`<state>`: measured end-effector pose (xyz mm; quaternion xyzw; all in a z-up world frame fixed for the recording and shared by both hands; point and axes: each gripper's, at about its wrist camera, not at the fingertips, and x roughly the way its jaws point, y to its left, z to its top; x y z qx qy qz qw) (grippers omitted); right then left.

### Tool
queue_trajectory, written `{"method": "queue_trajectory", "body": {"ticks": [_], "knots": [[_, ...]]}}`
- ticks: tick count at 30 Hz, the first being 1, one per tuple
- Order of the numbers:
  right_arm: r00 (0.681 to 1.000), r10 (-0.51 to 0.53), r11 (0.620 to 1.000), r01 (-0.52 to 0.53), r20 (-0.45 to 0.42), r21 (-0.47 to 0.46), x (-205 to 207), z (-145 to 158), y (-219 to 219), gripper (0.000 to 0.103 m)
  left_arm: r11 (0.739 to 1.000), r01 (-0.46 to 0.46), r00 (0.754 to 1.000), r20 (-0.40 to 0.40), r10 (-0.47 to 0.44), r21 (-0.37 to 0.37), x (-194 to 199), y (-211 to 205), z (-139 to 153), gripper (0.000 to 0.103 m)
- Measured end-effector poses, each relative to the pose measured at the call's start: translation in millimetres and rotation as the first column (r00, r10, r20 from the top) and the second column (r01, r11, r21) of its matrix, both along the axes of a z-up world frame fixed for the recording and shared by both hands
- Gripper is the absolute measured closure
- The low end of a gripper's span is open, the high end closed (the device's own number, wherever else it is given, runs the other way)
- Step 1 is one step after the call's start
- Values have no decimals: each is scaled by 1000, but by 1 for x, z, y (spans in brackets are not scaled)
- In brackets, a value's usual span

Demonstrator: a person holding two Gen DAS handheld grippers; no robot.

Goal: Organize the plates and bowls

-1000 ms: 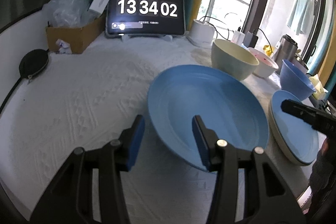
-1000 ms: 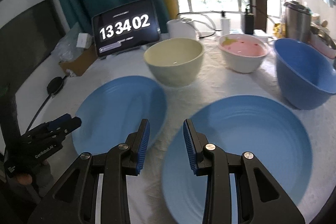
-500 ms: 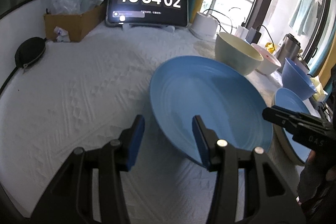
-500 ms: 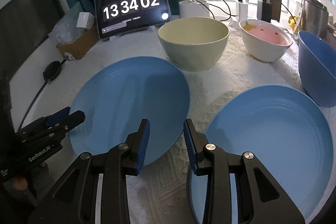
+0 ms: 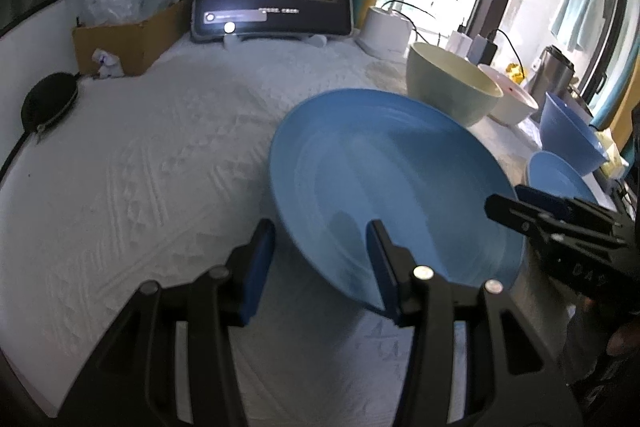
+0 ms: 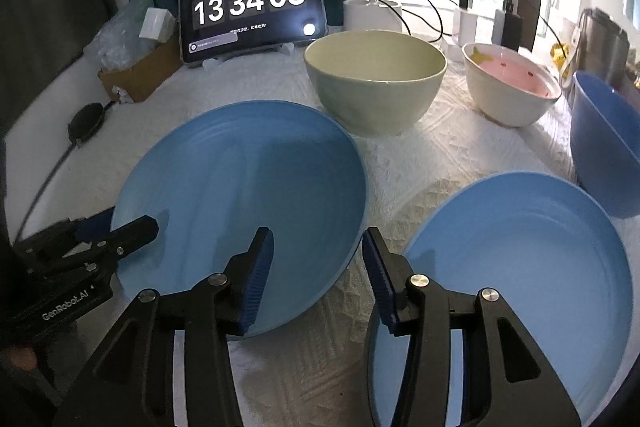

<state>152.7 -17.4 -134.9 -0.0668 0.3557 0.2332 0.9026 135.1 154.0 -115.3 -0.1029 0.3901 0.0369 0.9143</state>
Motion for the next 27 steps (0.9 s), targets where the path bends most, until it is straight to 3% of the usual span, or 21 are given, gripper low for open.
{"method": "queue_trajectory", "body": {"ticks": [8,27], "knots": [[1000,-4,1000,4,30,-19,-2,-1,-1,65,999,11,999,30,-12,35,-3,-5,4,55],[997,14,1000,-13,82,-6,-16,11,-12,65,999,20,996,86,-24,48,-12,-12,19,55]]}}
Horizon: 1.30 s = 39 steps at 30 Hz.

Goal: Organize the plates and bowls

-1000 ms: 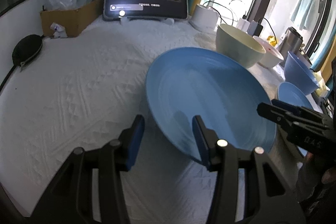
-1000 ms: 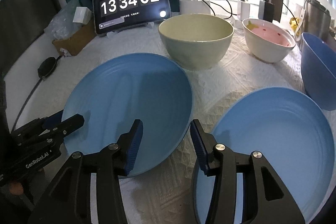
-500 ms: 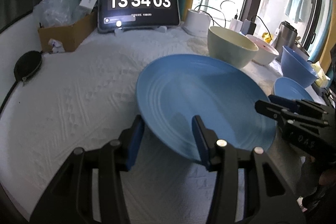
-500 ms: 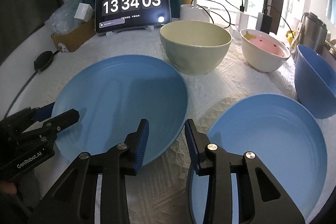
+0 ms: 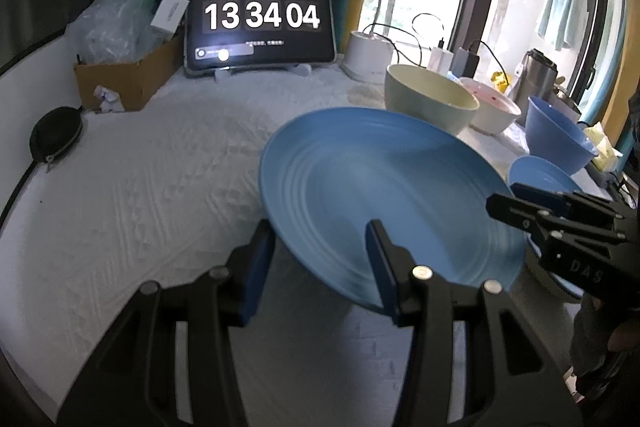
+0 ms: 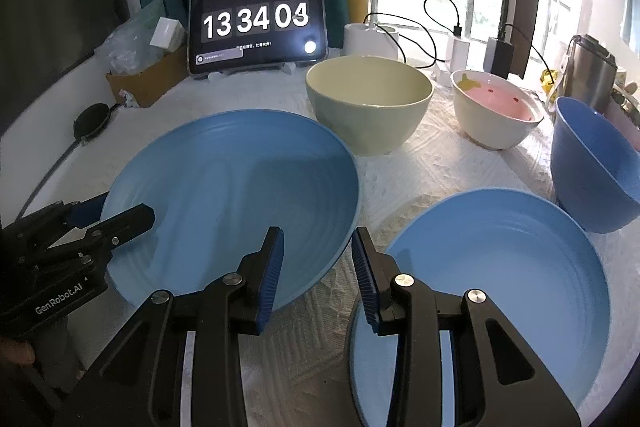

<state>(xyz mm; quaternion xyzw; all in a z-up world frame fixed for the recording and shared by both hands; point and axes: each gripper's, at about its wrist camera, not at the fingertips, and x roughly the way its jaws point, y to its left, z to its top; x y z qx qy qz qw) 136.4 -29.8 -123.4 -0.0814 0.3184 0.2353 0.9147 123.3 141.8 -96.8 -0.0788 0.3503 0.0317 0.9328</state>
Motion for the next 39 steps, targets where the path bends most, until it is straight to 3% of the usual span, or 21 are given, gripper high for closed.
{"method": "queue_trajectory", "body": {"ticks": [39], "knots": [[997,-67,993,64,35,95,-23,23,-68,65,993,106,994,14,-106,42,-6,-62,24,55]]}}
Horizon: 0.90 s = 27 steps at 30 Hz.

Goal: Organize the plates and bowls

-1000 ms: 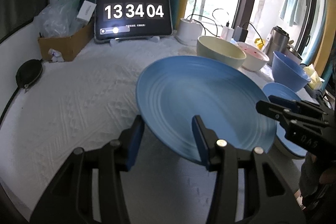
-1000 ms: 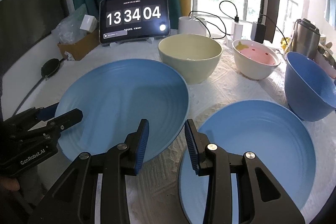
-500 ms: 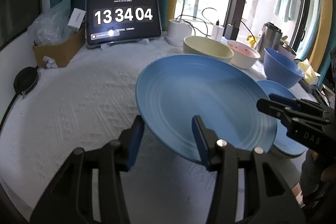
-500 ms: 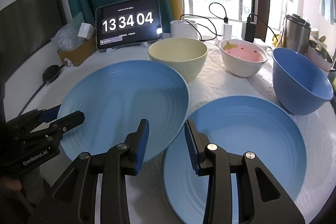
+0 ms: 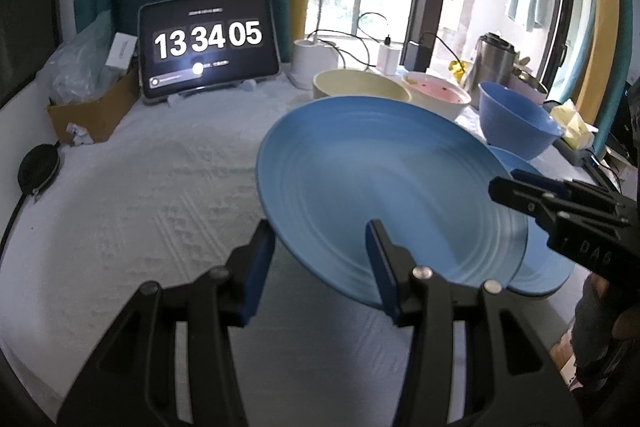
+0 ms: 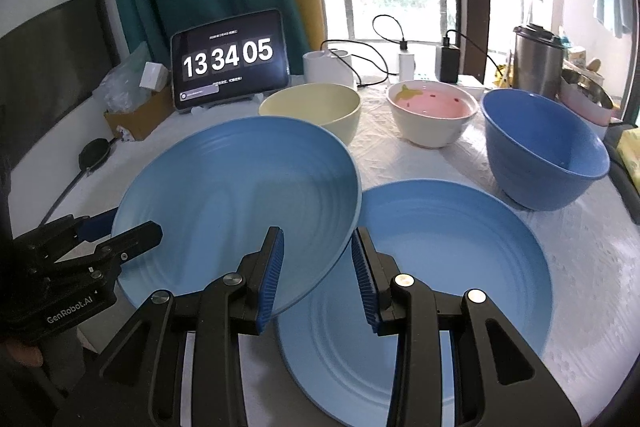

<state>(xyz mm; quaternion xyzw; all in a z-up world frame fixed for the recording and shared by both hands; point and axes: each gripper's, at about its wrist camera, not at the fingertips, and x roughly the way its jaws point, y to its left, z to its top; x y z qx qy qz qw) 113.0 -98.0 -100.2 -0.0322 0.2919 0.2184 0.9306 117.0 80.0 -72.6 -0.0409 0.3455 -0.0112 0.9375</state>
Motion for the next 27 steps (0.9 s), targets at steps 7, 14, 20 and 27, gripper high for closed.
{"method": "queue_trajectory", "body": {"ticks": [7,14,20,27], "knots": [[1000,-28,1000,28,-1,13,-1,-1,-18,65,999,33,999,-5,-33,10,3,-16,0,55],[998,-60,998,60,-4,30,-1,-2,-38,65,997,70,997,-17,-69,25,7,-38,-1,55],[996,-90,995,90,-9,47,-1,-3,-58,65,994,106,994,-29,-105,30,10,-56,-3,55],[992,-128,990,129,-15,62,-2,-7,-80,65,989,146,988,-46,-144,37,14,-77,-7,55]]}}
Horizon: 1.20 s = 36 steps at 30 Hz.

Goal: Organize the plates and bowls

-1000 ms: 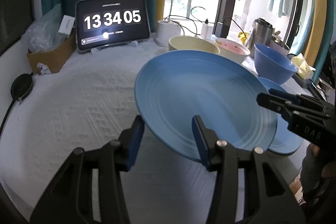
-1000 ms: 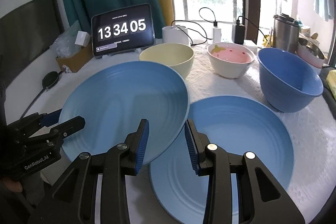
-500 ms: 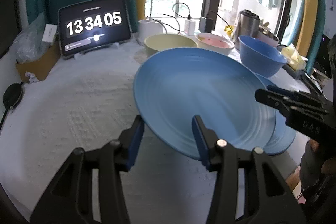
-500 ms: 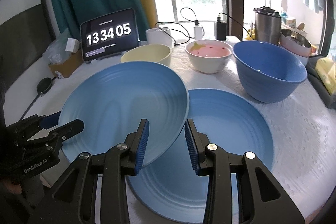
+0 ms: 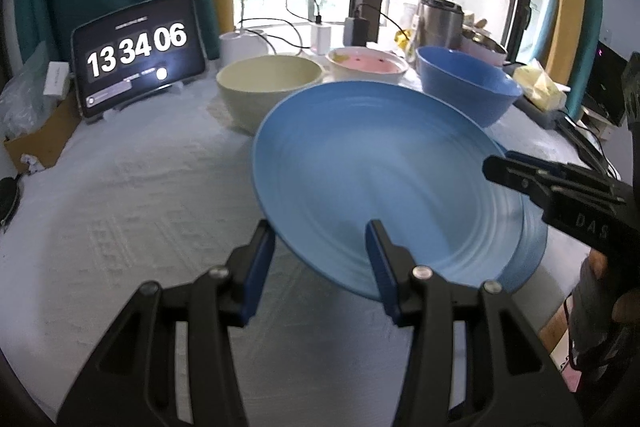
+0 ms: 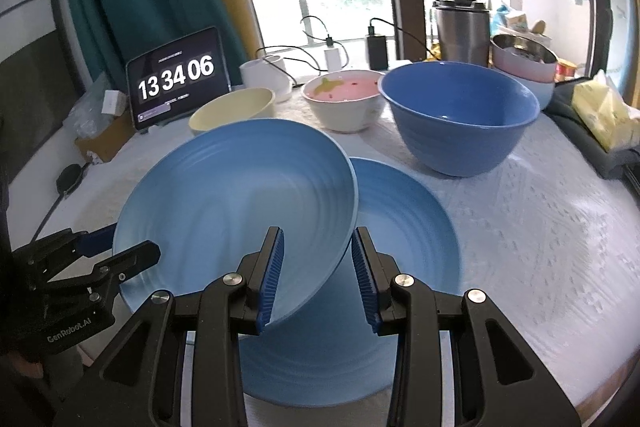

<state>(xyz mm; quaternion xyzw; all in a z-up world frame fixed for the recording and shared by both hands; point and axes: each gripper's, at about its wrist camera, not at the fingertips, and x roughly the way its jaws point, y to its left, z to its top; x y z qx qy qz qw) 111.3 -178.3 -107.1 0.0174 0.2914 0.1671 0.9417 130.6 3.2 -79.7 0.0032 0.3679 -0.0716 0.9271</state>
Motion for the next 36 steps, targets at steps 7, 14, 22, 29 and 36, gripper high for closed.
{"method": "queue_trajectory", "body": {"ticks": [7,14,22,29,36], "knots": [[1000,-28,999,28,-5,19,1,-4,-18,65,1000,26,1000,-13,-25,12,5,-14,-3,55],[999,-51,998,51,-13,27,0,-8,-31,65,999,50,998,-25,-49,20,8,-28,-7,55],[997,-73,997,74,-23,31,0,-12,-42,65,997,77,996,-46,-76,21,11,-37,-14,55],[996,-87,995,88,-31,36,0,-16,-49,65,995,96,994,-52,-94,37,12,-44,-19,54],[995,-90,995,91,-32,41,-1,-16,-50,65,994,104,993,-64,-103,28,12,-45,-20,54]]}}
